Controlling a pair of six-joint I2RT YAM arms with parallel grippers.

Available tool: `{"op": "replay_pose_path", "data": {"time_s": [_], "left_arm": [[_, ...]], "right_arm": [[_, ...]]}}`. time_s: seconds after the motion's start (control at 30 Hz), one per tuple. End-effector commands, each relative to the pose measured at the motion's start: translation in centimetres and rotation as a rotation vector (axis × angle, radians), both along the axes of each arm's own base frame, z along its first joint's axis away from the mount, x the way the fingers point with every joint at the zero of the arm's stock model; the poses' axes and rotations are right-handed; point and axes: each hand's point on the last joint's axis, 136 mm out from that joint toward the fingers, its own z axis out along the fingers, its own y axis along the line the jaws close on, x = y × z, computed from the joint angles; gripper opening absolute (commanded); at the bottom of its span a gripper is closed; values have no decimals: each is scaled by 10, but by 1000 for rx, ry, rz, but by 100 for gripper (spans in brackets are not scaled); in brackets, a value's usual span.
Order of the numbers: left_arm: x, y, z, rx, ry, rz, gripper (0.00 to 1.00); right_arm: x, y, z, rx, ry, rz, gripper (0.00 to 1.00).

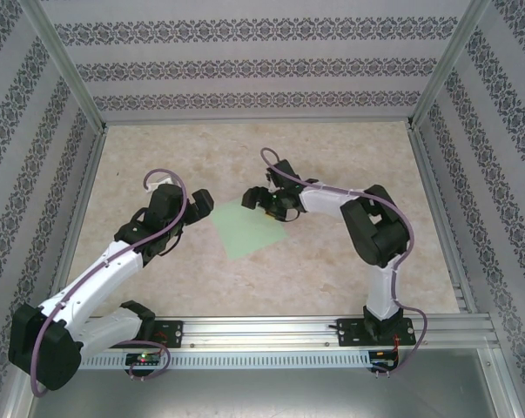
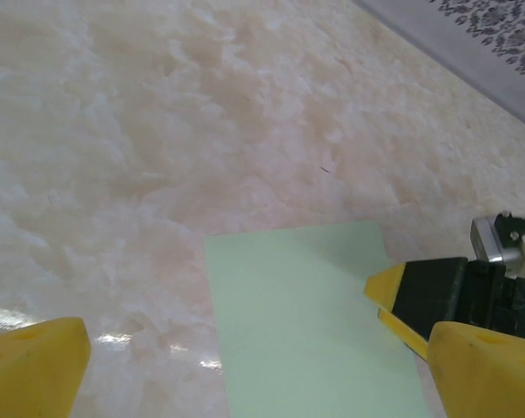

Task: Fold a paper plane with a square sheet of paper (pick it up from the middle)
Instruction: Rotate the square sheet of paper at the center of the table.

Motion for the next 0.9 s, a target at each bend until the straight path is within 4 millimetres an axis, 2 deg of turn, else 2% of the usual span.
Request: {"op": "replay_pose_path", "data": {"time_s": [0.0,0.1,0.3,0.37,0.43,0.53,0.57,0.67,0.73,0.87], "left_arm": [[10,-7,17,-23,-71,-41,100],[14,-15,15,-39,-68,-63,100],[22,-28,11,-63,-55,-99,100],[24,-32,12,-60,-56,-124,100],[26,-37,10,-52,-48,-148,100],[27,-38,3,-20,-18,-169,100],[27,-36,2,-4,-13,-162,100],[28,-29,0,7,-29,-130,100],[28,-26,0,-1,-46,-116,100],[27,-22,-8,-36,-43,-87,100]], "right_arm": [[-3,-46,-10,-85,13,-162,82],[-15,-77,-6,-123,3,-239,81],[-40,-114,11,-218,-18,-337,83],[-40,-110,22,-172,-66,-302,83],[-37,-101,42,-164,-112,-226,83],[-37,-97,73,-333,-198,-101,84],[-37,-93,78,-395,-206,-50,87],[-40,-92,76,-561,-142,17,91],[-40,-81,71,-629,-148,81,92],[-42,-60,57,-597,-99,113,98]]}}
